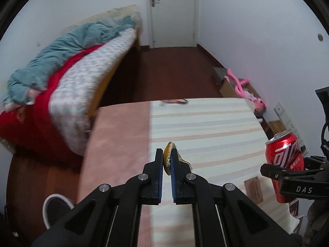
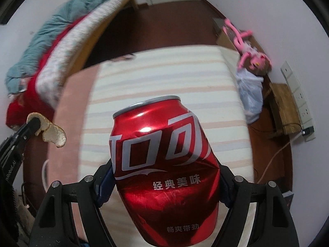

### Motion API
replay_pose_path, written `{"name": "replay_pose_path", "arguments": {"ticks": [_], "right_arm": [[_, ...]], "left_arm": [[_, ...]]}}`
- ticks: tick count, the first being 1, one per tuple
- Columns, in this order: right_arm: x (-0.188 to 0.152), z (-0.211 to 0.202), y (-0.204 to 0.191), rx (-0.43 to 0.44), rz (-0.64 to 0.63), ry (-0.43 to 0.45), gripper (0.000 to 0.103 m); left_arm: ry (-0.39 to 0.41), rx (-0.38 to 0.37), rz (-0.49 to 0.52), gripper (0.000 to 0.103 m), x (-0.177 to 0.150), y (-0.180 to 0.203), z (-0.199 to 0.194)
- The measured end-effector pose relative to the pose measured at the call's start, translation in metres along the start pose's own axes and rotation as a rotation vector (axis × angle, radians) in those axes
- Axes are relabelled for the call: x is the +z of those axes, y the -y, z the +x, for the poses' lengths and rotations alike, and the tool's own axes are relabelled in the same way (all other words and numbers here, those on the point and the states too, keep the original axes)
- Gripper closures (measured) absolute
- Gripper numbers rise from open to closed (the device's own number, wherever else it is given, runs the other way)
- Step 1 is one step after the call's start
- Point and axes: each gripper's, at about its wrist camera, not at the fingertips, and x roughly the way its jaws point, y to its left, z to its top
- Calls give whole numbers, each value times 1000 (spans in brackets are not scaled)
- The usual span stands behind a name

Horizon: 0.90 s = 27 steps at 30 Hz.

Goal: Collect trash
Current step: 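Carry the cola can and bread crust with both tools over the bin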

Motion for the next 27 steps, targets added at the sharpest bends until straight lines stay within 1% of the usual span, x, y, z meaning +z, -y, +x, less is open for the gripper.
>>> {"name": "replay_pose_path", "arguments": {"ticks": [3, 8, 16, 20, 23, 24, 26, 27], "right_arm": [[-10, -22, -36, 39, -26, 26, 21], [-31, -49, -107, 136, -67, 44, 21], [-63, -60, -231, 275, -160, 19, 21], [-78, -53, -301, 334, -226, -14, 21], [-88, -40, -349, 364, -270, -49, 21], [-94, -31, -372, 375, -290, -70, 21], [-101, -14, -402, 383, -318, -103, 21], [-107, -3, -419, 388, -331, -126, 21]], "left_arm": [[15, 31, -43, 99, -9, -38, -33], [39, 88, -113, 99, -24, -100, -77], [58, 200, -213, 99, -54, -211, -132], [43, 244, -279, 99, -75, -264, -145], [16, 271, -332, 99, -94, -301, -143], [2, 277, -352, 99, -101, -313, -140], [-38, 270, -399, 99, -116, -338, -130], [-71, 261, -436, 99, -127, -355, -120]]}}
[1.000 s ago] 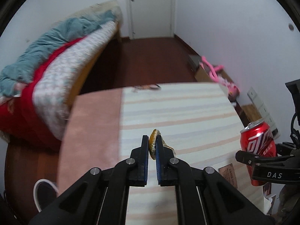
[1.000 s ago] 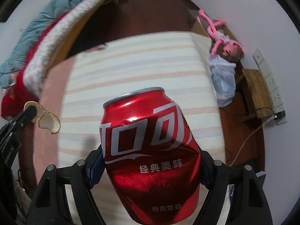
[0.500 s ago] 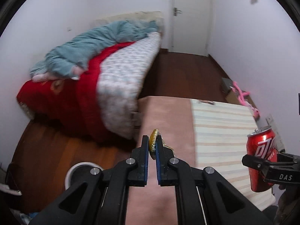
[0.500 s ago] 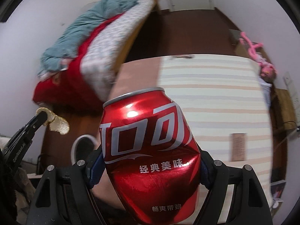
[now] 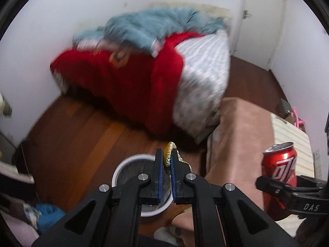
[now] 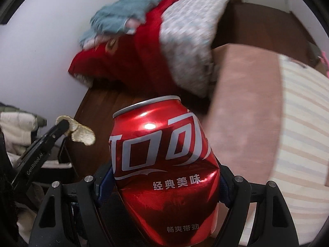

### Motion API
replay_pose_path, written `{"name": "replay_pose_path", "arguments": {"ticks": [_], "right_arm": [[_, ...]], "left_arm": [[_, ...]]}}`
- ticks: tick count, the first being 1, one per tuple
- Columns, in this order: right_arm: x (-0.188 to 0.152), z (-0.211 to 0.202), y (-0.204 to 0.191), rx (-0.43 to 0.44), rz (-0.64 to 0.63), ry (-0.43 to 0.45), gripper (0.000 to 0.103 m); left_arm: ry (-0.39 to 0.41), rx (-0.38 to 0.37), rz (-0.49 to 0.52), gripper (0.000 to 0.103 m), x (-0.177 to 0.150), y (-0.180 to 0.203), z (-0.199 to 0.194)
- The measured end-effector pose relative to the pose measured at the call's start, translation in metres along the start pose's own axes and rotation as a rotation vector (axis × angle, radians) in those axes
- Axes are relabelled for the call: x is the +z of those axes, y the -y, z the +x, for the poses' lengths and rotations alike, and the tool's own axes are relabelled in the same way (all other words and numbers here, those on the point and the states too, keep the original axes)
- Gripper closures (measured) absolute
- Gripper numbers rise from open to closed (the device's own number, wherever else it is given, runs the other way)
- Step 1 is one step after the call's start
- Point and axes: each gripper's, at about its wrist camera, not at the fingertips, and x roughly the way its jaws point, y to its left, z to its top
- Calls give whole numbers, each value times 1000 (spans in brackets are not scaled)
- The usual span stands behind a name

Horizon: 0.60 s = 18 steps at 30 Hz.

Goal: Collect trash
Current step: 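Carry the cola can and bread crust with both tools over the bin, then open both tools to drop the can and crust into the bin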

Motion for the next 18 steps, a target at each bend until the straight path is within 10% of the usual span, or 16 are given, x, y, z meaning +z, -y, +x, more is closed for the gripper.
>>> {"name": "replay_pose_path", "arguments": {"ticks": [12, 14, 16, 18], "right_arm": [[7, 217, -55, -41, -22, -298, 21], [9, 245, -55, -43, -24, -340, 21], [7, 267, -57, -50, -19, -372, 21], [6, 293, -57, -38, 6, -430, 20]], "left_arm": [[-378, -79, -265, 94, -46, -115, 153], [-414, -45, -270, 78, -53, -122, 169], [-417, -25, -289, 16, -60, -130, 175], [-420, -8, -304, 9, -64, -137, 174]]}}
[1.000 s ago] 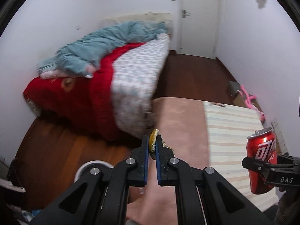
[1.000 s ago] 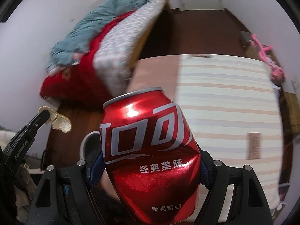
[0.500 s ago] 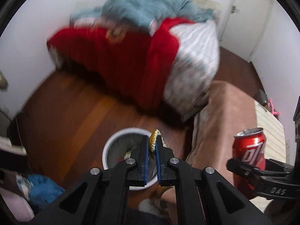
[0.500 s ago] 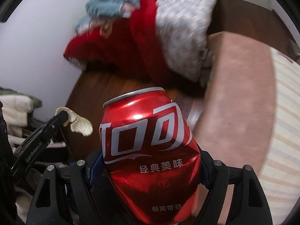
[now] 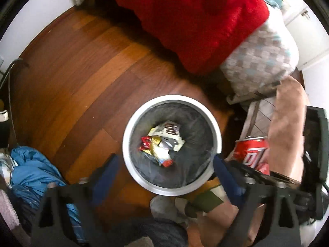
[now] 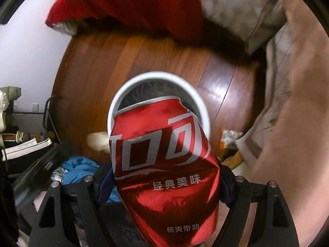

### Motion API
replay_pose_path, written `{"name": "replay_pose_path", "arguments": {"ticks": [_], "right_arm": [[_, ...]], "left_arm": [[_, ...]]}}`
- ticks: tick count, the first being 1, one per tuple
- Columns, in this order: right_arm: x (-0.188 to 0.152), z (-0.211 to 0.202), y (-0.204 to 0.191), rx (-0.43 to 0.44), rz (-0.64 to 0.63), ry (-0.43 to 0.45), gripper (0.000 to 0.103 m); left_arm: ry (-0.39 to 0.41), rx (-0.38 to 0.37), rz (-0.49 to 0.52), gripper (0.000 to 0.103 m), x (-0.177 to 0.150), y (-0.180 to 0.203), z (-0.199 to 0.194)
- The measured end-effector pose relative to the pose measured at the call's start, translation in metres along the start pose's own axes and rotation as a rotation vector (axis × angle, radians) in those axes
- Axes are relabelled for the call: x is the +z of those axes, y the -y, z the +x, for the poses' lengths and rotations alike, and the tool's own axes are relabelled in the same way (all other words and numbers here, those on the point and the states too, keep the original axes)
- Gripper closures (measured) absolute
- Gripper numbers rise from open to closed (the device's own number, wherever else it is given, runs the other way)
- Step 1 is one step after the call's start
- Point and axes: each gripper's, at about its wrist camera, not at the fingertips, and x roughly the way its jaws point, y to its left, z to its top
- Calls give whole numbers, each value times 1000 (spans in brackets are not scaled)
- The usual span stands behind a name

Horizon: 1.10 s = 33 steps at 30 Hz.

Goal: Collect trash

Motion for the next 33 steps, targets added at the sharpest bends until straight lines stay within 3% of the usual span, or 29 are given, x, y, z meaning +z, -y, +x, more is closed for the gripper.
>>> {"name": "replay_pose_path", "arguments": {"ticks": [4, 8, 12, 17, 22, 33], "right_arm": [[7, 18, -3, -5, 6, -20, 4], [0, 12, -1, -22, -26, -8, 0], [-18, -13, -4, -94, -88, 33, 0], [-47, -51, -7, -176, -163, 99, 0], [-71, -88, -10, -183, -199, 147, 0], [-118, -189, -32, -76, -263, 251, 0]], "left_arm": [[4, 43, -14, 9, -2, -11, -2], [42, 84, -9, 8, -9, -15, -16], [78, 145, 10, 8, -21, -15, -33], [117, 156, 28, 8, -41, -7, -57], [153, 128, 57, 8, -54, 6, -87], [239, 29, 81, 8, -75, 22, -170]]}}
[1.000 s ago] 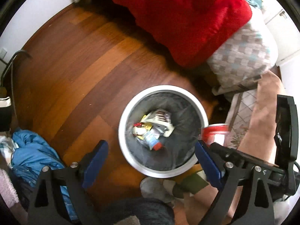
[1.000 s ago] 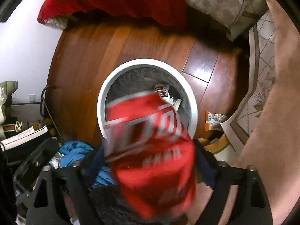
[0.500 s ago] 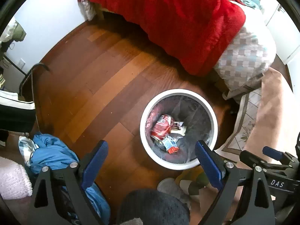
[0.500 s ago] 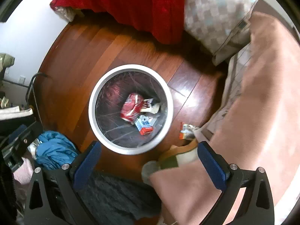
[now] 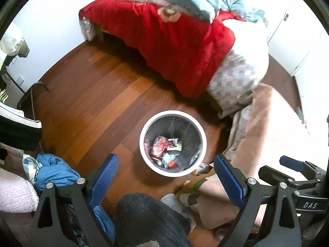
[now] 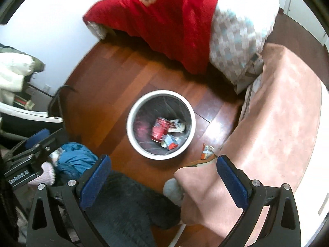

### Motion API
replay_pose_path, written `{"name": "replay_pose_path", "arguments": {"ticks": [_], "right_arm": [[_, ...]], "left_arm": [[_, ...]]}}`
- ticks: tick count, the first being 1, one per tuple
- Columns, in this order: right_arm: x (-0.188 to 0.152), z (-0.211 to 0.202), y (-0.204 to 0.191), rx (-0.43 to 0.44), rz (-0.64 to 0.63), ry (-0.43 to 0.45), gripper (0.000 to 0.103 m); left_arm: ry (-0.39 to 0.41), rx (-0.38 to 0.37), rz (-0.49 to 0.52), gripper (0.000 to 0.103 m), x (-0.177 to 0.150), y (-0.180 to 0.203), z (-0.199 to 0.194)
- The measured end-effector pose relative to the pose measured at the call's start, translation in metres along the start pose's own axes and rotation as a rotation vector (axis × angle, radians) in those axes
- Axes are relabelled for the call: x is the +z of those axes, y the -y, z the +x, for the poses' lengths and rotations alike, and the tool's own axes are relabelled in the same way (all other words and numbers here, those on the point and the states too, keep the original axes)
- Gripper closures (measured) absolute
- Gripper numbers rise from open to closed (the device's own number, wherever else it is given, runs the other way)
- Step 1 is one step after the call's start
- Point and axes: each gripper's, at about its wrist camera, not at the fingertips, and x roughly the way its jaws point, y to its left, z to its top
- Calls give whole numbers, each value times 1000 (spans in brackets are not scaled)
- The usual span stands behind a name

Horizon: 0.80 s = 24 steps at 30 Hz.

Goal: Collect trash

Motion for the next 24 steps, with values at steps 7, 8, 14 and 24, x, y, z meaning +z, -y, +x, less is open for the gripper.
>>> {"name": "replay_pose_path", "arguments": {"ticks": [7, 8, 14, 24], "right_arm": [[-3, -64, -16, 80, -35, 62, 0], [-3, -72, -18, 93, -38, 67, 0], [-8, -109, -35, 154, -72, 76, 0], [-13, -139, -44, 198, -109, 77, 0]], "left_arm": [[37, -64, 16, 8, -2, 9, -51], [42, -74, 16, 8, -1, 9, -58], [82, -124, 9, 8, -1, 13, -93], [101, -158, 11, 8, -6, 19, -116]]}}
